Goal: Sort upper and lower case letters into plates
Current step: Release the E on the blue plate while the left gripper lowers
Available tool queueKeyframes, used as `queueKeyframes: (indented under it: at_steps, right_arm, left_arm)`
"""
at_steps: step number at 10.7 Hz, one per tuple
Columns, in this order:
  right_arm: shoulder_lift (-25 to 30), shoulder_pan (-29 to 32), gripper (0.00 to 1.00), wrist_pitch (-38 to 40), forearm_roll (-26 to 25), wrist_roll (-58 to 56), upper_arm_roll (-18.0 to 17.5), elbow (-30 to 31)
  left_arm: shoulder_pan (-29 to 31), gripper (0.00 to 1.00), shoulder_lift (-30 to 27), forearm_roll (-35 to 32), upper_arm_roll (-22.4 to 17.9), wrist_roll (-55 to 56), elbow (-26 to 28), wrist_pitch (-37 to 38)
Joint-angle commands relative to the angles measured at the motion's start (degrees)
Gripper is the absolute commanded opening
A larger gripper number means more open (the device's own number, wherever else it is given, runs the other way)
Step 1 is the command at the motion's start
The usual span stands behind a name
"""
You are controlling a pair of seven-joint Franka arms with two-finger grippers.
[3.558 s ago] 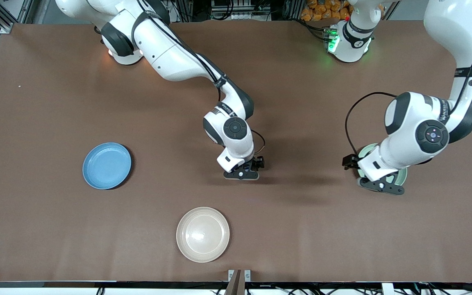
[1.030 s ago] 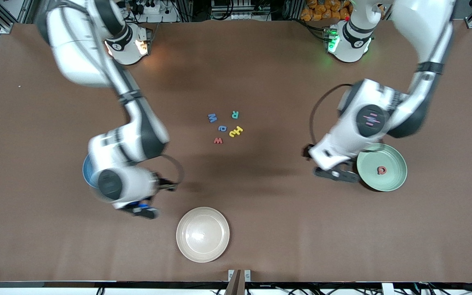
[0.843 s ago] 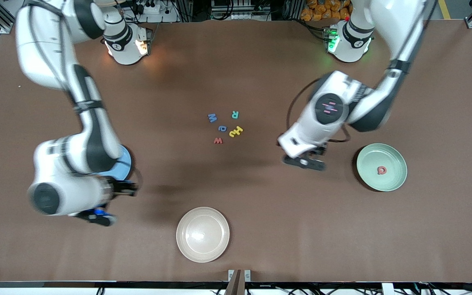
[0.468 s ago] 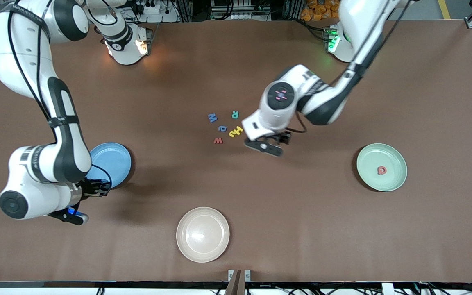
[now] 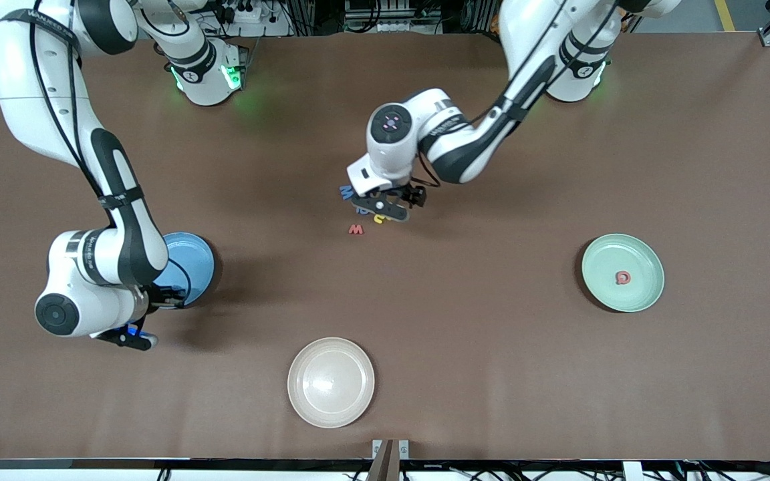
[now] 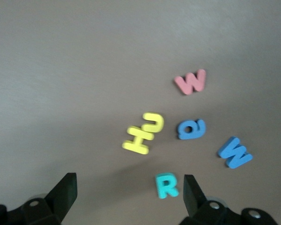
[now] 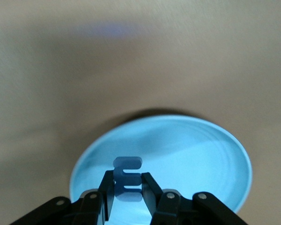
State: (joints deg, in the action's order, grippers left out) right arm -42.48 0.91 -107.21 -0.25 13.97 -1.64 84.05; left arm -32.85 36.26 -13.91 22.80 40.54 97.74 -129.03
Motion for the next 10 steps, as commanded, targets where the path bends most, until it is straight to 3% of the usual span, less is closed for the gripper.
queueKeyframes:
  at_steps: [1,2,3,4,6,7,10]
  right_arm:
    - [4.33,1.11,0.0,-0.28,-0.37,-1.58,-0.65,5.58]
    - [4.86,1.2,0.01,-0.72,-0.37,-1.67,-0.65,6.64]
    - [4.77,1.11,0.26,-0.55,-0.37,-1.58,-0.65,6.74]
    - [4.77,1.02,0.62,-0.11,-0.28,-0.71,-0.65,6.74]
    - [4.86,1.28,0.94,0.59,-0.11,-0.7,-0.73,6.3]
    - [4.86,1.11,1.0,1.64,-0.19,-0.87,-0.65,5.17]
    - [4.77,-0.2,1.0,3.67,-0.63,-0.96,-1.0,2.52]
  left_arm:
    - [-1.17,1.0,3.28,-6.1,-0.48,4.19,-0.27,-3.93]
    - [-1.08,1.0,4.07,-7.43,-0.48,4.29,-0.27,-4.82]
    - [-1.17,0.99,4.43,-7.62,-0.56,4.2,-0.27,-5.0]
    - [-1.08,0.96,4.95,-8.06,-0.56,4.2,-0.27,-5.26]
    - [-1.08,0.91,5.31,-8.5,-0.56,4.2,-0.1,-5.88]
    - [-0.99,0.91,5.31,-8.5,-0.56,4.2,0.25,-5.88]
    - [-0.73,0.9,6.19,-9.64,-0.74,3.94,0.43,-5.97]
